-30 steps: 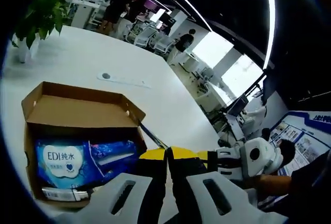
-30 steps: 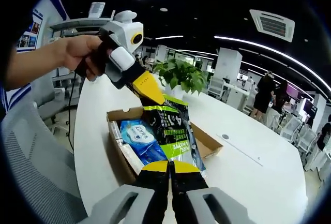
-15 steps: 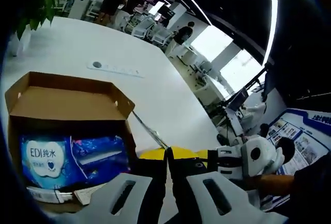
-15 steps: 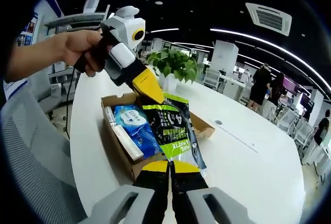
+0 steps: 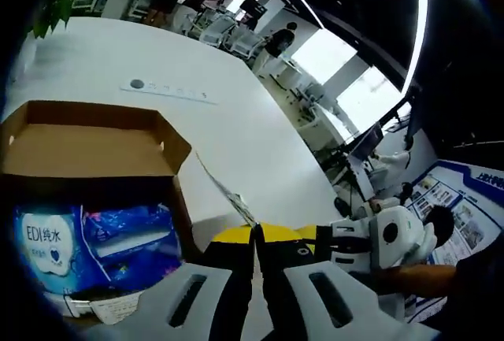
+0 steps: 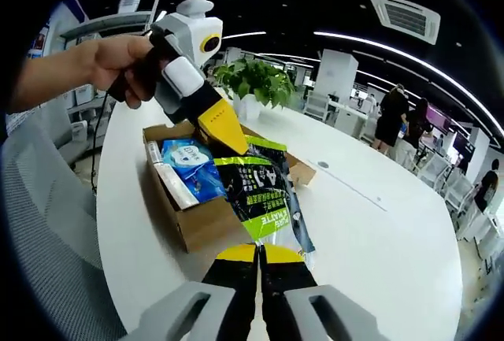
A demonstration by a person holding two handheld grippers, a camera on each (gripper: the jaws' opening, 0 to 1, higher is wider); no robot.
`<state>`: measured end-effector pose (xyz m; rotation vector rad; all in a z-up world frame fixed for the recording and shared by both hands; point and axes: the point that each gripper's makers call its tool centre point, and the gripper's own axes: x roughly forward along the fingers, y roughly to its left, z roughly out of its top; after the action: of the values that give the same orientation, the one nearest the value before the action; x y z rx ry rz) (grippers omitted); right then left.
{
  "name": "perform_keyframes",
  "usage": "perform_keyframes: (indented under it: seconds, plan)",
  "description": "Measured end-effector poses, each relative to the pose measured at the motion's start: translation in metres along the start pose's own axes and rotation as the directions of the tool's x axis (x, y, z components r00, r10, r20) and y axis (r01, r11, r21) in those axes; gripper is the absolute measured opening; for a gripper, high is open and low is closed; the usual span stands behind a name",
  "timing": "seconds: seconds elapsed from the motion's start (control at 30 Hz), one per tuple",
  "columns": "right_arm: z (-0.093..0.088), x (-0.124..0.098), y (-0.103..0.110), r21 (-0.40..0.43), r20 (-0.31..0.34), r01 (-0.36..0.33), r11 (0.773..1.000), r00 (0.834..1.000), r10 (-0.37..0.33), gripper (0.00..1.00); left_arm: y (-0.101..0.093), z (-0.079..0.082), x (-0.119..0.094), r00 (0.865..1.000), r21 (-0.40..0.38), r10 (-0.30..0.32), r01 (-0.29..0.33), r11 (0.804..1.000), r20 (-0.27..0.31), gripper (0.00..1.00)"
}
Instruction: Operate the shoe box by opening the lid, removing the specified soft item, and placing it in the target area until the item is outside and the box remains undamaged.
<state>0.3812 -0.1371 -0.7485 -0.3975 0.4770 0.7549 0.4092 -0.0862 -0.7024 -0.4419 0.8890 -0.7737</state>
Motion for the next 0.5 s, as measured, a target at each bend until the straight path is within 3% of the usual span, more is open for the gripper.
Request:
perform_keyframes:
  seconds: [0.5]
  plan:
    - [-0.038,0.017,-0.025,0.002,-0.072,0.010,1.000,0.997,-0.009,0.00,0.013,-0.009,0.041,0.998,-0.023,0.041,-0.042,0.999,-0.048,0.00]
